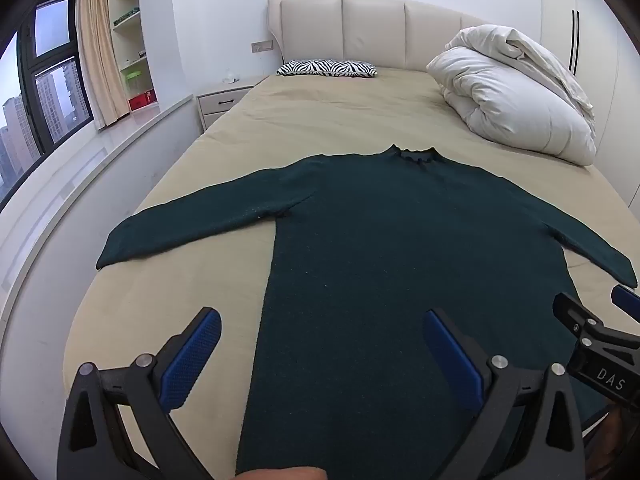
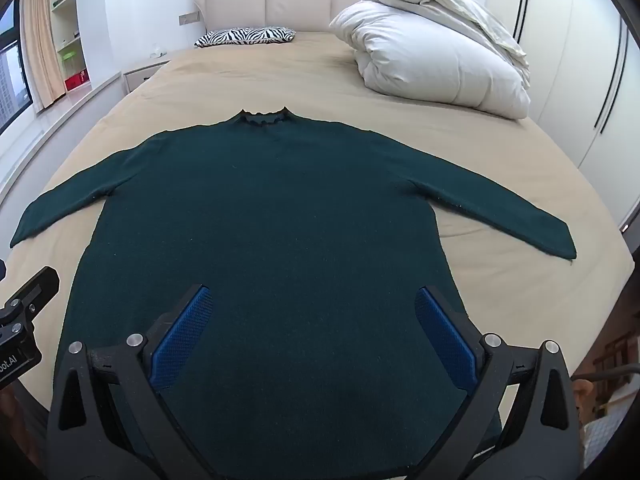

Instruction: Fold small clothes

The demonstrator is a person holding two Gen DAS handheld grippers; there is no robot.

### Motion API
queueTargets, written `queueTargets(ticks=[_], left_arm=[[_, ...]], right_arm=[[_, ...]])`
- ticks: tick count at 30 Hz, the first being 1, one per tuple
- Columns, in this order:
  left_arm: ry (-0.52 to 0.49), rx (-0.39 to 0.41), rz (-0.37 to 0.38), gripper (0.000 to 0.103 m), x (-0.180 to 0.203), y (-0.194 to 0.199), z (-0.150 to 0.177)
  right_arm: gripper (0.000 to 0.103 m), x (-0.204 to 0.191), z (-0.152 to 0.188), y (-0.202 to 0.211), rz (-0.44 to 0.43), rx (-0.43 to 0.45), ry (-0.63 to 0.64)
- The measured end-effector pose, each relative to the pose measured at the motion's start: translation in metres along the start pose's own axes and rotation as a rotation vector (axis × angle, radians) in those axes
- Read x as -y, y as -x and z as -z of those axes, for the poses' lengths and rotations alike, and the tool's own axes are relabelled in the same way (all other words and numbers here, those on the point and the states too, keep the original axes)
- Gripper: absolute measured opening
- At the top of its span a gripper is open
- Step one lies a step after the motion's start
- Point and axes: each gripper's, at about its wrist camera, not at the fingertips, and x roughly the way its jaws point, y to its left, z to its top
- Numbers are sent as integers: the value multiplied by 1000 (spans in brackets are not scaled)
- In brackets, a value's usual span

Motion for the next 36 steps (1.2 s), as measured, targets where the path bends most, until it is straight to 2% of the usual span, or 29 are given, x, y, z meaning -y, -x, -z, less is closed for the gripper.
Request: queueTargets(ticks=[36], left_arm=[[5,-3,3,103,-5,-2,3]], right_arm=[[103,-1,5,-13,-14,-20,-3]])
